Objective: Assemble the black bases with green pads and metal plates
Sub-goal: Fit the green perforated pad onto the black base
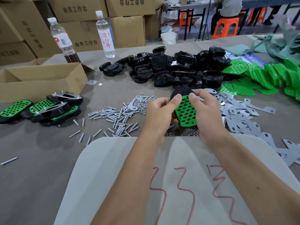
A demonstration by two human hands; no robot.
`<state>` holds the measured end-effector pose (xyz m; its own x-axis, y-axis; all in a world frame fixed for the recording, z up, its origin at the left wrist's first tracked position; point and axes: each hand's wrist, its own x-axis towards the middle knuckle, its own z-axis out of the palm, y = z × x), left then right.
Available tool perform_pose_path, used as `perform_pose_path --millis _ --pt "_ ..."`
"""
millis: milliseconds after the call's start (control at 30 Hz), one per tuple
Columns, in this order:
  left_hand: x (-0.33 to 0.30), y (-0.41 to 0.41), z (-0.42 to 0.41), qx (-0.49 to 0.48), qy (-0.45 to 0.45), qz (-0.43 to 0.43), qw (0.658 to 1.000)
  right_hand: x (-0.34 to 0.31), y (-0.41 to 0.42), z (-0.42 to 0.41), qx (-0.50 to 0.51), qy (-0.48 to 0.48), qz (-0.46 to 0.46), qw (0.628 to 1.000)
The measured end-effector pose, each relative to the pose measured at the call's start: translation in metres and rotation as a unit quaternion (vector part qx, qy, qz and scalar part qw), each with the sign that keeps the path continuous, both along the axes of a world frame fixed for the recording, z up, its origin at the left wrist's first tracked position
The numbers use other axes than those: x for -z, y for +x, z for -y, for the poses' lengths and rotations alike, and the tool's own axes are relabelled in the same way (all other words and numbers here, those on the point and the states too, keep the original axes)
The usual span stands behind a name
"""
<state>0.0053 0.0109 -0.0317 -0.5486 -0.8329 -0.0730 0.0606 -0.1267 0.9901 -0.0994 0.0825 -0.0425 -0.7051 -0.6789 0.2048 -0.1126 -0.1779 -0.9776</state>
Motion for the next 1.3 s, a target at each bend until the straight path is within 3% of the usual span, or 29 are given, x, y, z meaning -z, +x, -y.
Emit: perform_pose_path --millis 433,600,733,800,867,933,1033,1133,1233,1300 --pt "0.000 -0.001 0.001 -0.007 0.027 0.012 1.000 0.000 0.000 0.000 0.002 0.009 0.014 1.000" --pt "0.000 -0.001 -0.001 -0.036 -0.038 0.008 0.999 0.001 0.002 0.002 0.011 0.004 -0.034 0.999" --pt "0.003 0.001 0.007 -0.146 -0.119 0.012 0.982 0.002 0.003 0.004 0.070 0.013 -0.166 0.984" --pt "0.002 0.004 0.008 -0.142 -0.154 -0.002 0.978 0.002 0.003 0.006 0.055 0.018 -0.155 0.986" --pt "0.002 0.004 0.010 -0.150 -0.122 -0.018 0.981 0.002 0.004 0.005 0.015 0.024 -0.112 0.993" --pt "0.001 0.006 0.014 -0.194 -0.053 -0.044 0.979 0.001 0.005 0.004 0.010 0.032 -0.129 0.991" --pt "-0.004 0.020 0.031 -0.296 -0.027 -0.062 0.953 -0.002 0.010 0.001 0.018 0.037 -0.266 0.963" --pt "-0.006 0.040 0.051 -0.385 0.018 -0.084 0.919 0.002 0.021 0.003 -0.068 0.081 -0.445 0.889" --pt "-0.006 0.052 0.060 -0.384 0.108 -0.124 0.909 0.005 0.032 0.012 -0.129 0.169 -0.522 0.826" --pt "-0.008 0.054 0.061 -0.361 0.146 -0.164 0.906 0.005 0.036 0.018 -0.129 0.193 -0.537 0.811"
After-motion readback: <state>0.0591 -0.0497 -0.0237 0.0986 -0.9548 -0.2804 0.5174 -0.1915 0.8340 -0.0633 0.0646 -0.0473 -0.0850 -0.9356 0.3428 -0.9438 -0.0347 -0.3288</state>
